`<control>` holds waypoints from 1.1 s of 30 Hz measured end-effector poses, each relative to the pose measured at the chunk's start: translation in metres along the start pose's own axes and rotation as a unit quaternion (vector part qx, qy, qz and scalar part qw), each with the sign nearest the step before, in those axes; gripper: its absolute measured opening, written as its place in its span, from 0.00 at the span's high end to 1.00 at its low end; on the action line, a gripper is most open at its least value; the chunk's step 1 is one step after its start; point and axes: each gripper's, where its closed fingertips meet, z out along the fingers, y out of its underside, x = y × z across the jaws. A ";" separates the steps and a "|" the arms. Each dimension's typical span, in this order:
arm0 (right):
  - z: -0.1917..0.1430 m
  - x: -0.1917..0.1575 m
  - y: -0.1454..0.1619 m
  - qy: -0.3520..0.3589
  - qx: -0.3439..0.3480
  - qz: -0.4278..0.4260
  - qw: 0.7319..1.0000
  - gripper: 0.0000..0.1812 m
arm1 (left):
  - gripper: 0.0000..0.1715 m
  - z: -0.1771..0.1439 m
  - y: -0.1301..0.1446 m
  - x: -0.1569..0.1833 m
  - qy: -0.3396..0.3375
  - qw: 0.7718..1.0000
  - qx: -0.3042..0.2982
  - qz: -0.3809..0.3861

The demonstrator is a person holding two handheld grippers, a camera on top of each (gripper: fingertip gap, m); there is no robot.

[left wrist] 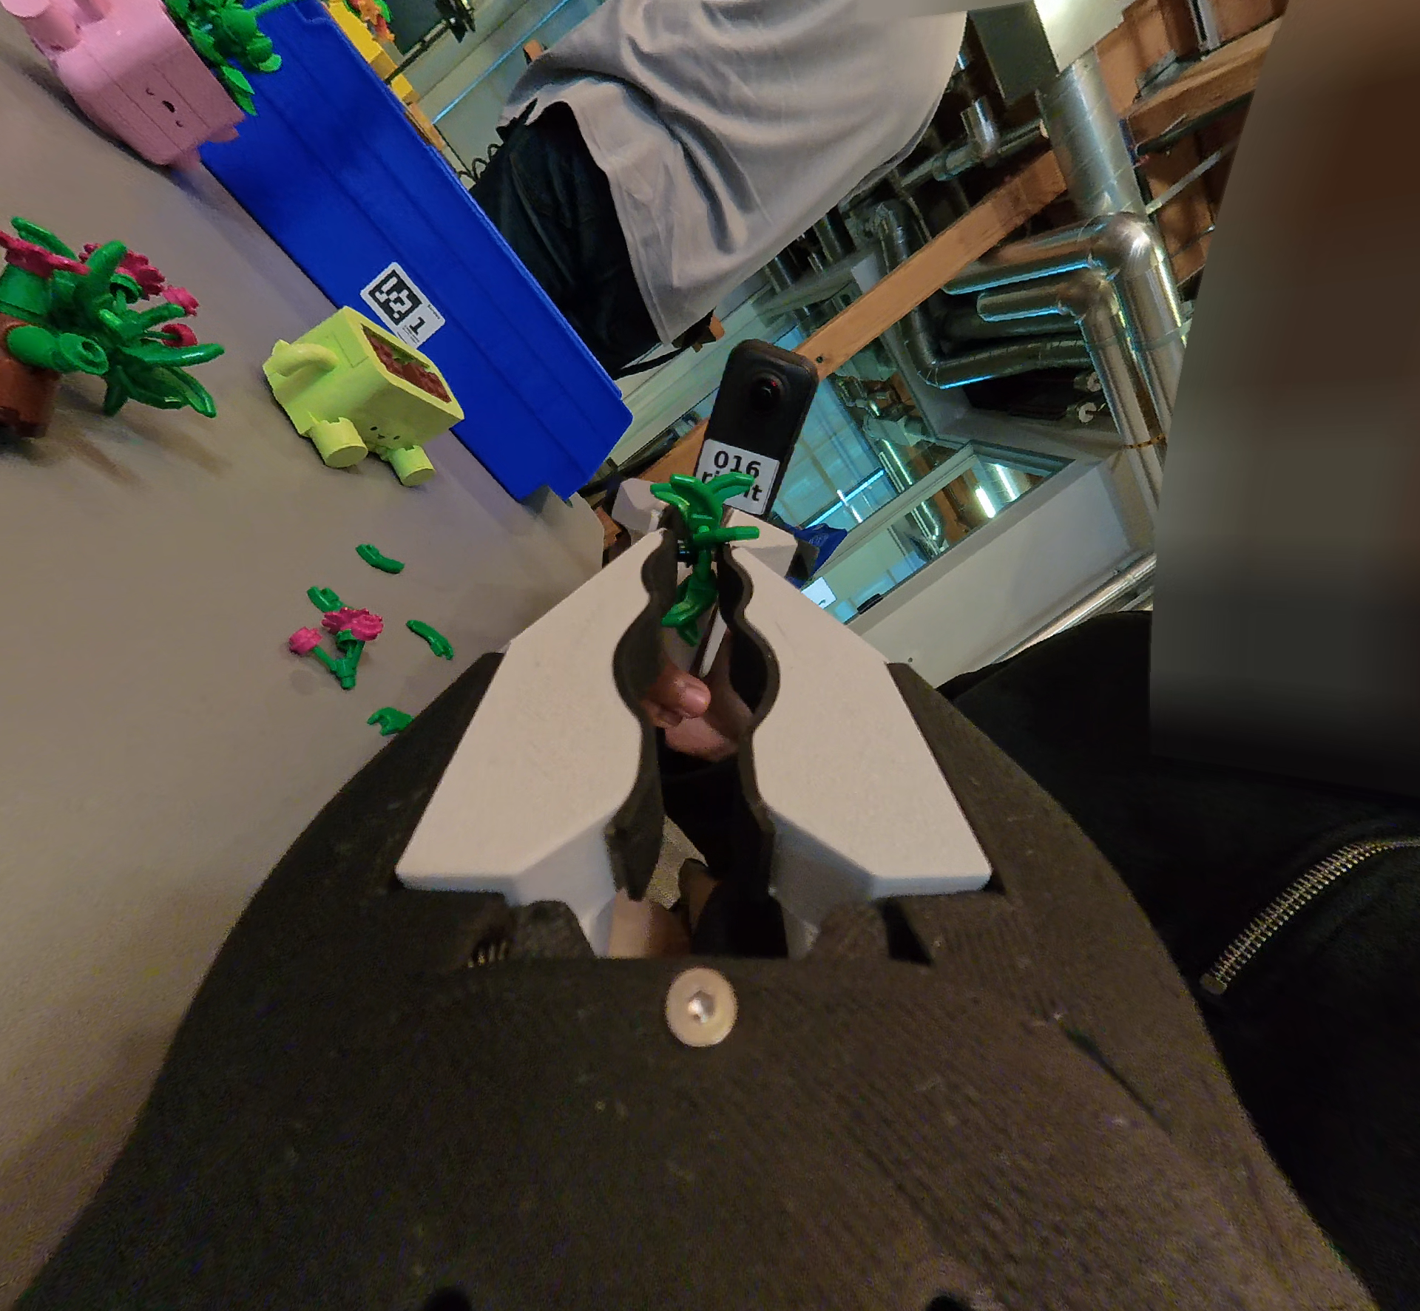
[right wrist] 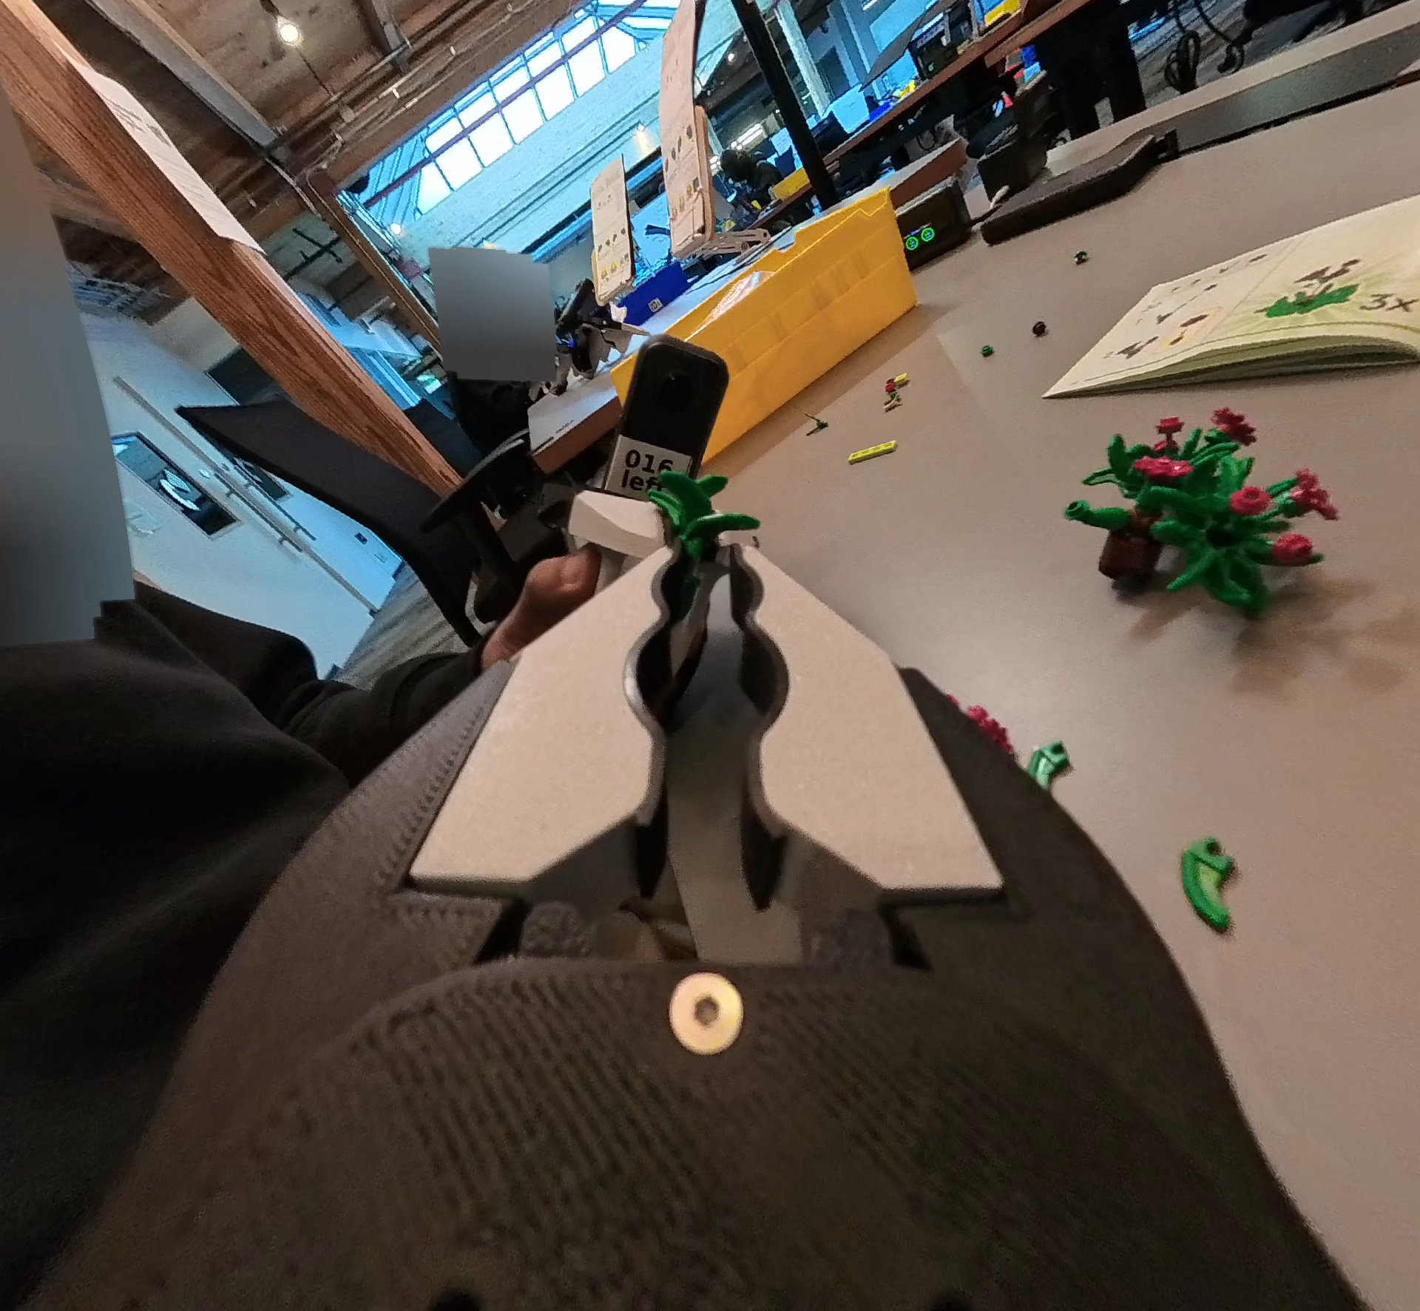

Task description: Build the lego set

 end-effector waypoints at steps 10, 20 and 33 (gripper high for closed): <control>-0.017 0.048 0.047 0.193 -0.221 -0.176 0.940 0.95 | 0.96 -0.033 -0.033 -0.016 -0.035 0.993 0.099 -0.045; -0.008 0.062 0.082 0.254 -0.300 -0.166 0.904 0.93 | 0.97 -0.031 -0.031 -0.017 -0.030 0.994 0.090 -0.055; -0.001 0.045 0.046 0.236 -0.200 -0.270 0.912 0.98 | 0.97 -0.026 -0.024 -0.018 -0.019 0.994 0.070 -0.088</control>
